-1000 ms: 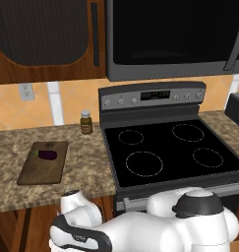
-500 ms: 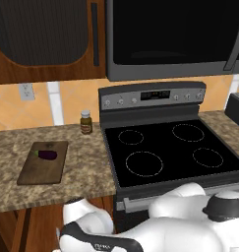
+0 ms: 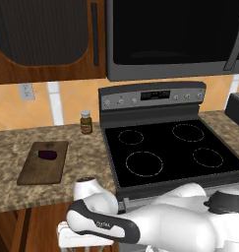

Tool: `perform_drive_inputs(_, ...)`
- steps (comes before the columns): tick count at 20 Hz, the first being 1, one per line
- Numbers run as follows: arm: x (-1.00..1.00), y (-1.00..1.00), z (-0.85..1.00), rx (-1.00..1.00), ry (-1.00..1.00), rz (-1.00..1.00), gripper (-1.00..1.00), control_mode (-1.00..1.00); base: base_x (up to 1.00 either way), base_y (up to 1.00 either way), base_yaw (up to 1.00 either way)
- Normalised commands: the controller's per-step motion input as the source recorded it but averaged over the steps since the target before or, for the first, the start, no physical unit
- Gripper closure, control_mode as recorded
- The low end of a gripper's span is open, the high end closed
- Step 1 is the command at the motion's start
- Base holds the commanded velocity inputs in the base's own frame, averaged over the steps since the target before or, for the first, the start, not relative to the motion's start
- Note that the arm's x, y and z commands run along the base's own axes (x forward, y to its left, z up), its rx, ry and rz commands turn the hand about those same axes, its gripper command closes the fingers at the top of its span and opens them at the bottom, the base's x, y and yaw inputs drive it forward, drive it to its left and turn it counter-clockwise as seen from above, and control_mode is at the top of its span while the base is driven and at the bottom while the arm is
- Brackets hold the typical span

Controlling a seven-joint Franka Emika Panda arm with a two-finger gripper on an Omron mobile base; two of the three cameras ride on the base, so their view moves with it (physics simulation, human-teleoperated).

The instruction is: Place the appropriate cutting tool for cutting the eggplant skin on the cutting board.

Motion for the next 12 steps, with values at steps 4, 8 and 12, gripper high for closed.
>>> perform_drive_inputs(4, 0.61, 0.27, -0.15, -0.21, -0.08, 0.00, -1.00, -1.00, 0.00, 0.00, 0.00)
perform_drive_inputs(8, 0.44, 0.15, -0.14, -0.12, -0.09, 0.00, -1.00, -1.00, 0.00, 0.00, 0.00)
perform_drive_inputs(12, 0.29, -0.04, -0.22, -0.02, -0.03, 0.00, -1.00, -1.00, 0.00, 0.00, 0.00)
